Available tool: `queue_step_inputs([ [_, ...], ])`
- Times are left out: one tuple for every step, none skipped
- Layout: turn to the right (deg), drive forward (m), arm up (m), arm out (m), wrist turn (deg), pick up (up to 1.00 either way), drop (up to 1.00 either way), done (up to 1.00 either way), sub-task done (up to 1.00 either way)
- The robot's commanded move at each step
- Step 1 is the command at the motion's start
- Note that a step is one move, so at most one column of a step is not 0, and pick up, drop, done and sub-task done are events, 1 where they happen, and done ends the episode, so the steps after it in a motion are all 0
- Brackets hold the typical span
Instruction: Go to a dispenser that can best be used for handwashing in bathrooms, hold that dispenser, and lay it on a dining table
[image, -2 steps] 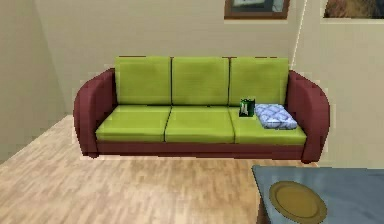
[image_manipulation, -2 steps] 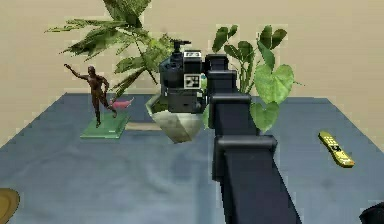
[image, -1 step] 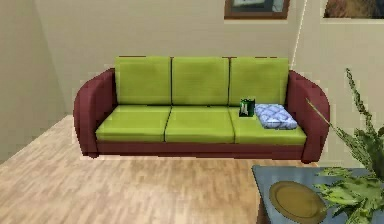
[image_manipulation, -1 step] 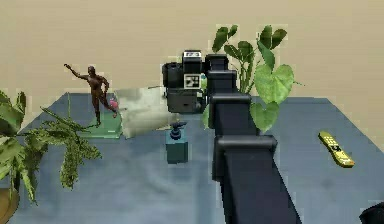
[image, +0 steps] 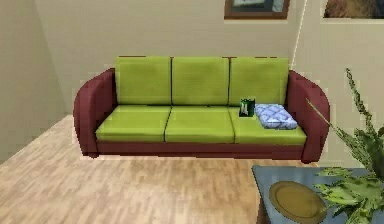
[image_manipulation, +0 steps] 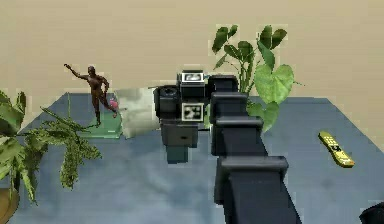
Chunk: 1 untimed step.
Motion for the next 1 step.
queue_step_inputs([
  [0.0,0.0,0.0,0.0,0.0,0.0,0.0,1.0,0.0],
])
